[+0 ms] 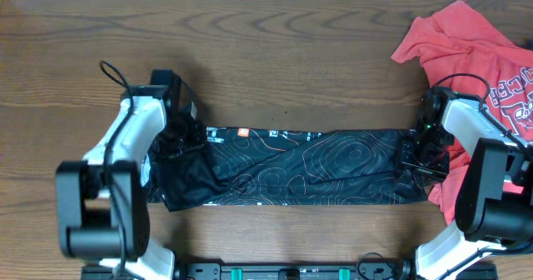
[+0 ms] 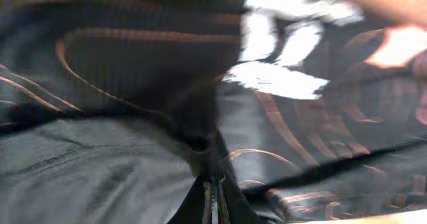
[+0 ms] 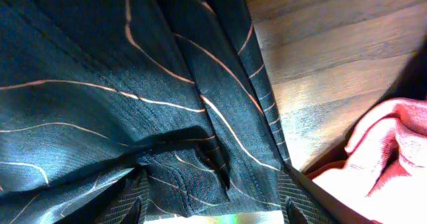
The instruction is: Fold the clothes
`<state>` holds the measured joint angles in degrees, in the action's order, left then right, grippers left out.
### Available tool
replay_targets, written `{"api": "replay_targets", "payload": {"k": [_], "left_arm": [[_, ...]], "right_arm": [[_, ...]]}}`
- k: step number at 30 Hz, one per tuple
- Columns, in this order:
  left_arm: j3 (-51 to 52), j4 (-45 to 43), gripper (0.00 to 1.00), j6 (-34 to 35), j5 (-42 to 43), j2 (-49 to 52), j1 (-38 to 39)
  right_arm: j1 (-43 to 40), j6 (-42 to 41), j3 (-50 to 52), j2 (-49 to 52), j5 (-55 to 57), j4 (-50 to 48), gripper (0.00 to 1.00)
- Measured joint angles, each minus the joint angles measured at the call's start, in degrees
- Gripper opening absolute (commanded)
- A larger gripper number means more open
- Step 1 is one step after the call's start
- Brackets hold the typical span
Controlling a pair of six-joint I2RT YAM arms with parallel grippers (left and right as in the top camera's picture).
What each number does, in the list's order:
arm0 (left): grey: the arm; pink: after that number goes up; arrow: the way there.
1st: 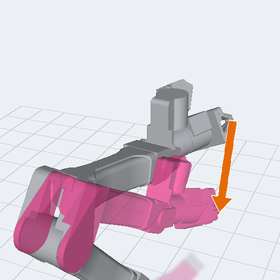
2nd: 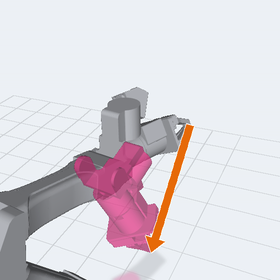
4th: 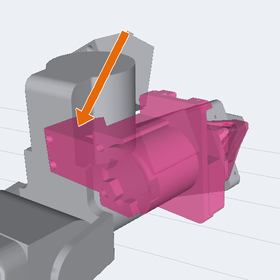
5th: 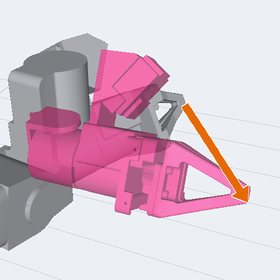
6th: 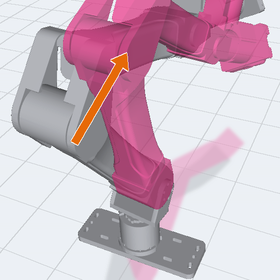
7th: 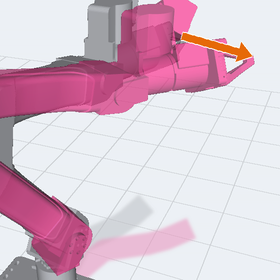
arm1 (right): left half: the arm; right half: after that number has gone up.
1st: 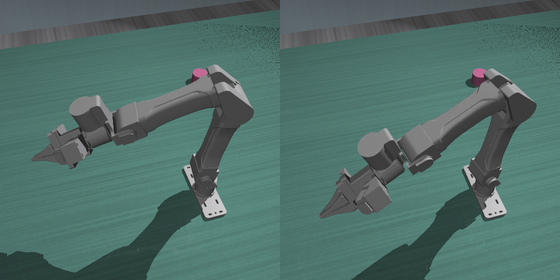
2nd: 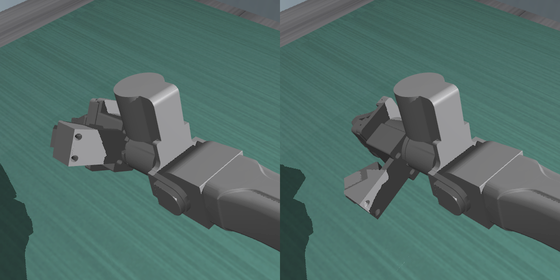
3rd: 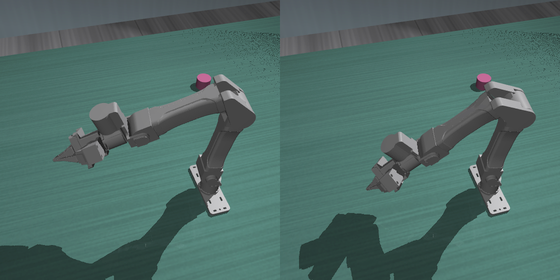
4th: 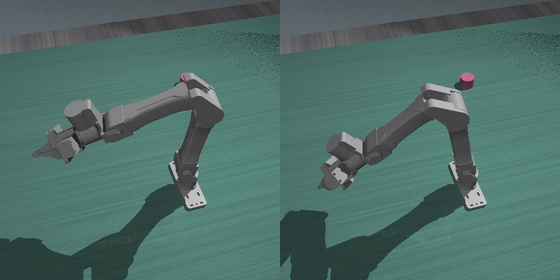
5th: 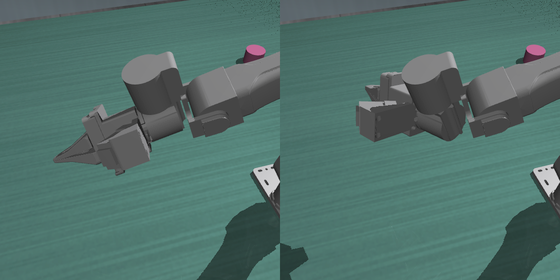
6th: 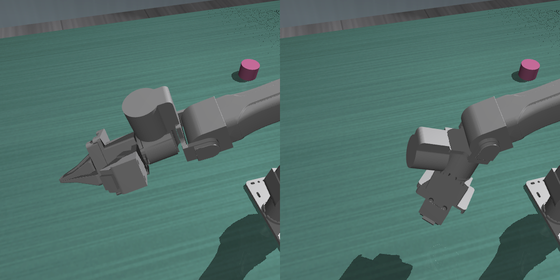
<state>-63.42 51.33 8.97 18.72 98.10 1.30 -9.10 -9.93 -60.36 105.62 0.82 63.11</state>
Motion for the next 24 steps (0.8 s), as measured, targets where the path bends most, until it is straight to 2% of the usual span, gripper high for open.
{"api": "replay_targets", "payload": {"k": [6, 15, 16, 17, 18, 19, 24], "left_arm": [[-1.4, -4.6, 0.06, -0.2, 1.8, -8.3, 2.4], [0.2, -5.4, 0.06, -0.3, 2.2, -8.1, 7.0], [0.6, -5.4, 0.10, -0.3, 2.1, -8.1, 7.3], [1.0, -5.4, 0.38, -0.3, 2.1, -8.0, 7.6], [1.2, -5.4, 0.60, -0.7, 1.8, -8.0, 7.7], [1.2, -5.4, 0.66, -0.7, 1.5, -7.9, 7.7], [1.2, -2.6, 0.72, -1.2, -4.5, -7.9, 7.6]], "right_arm": [[0.0, 0.0, 0.0, 0.0, 0.0, 0.0, 0.61], [0.0, 0.0, 0.0, 0.0, 0.0, 0.0, 0.61], [0.0, 0.0, 0.0, 0.0, 0.0, 0.0, 0.61], [0.0, 0.0, 0.0, 0.0, 0.0, 0.0, 0.61], [0.0, 0.0, 0.0, 0.0, 0.0, 0.0, 0.61], [0.0, 0.0, 0.0, 0.0, 0.0, 0.0, 0.61], [0.0, 0.0, 0.0, 0.0, 0.0, 0.3, 0.62]]}}
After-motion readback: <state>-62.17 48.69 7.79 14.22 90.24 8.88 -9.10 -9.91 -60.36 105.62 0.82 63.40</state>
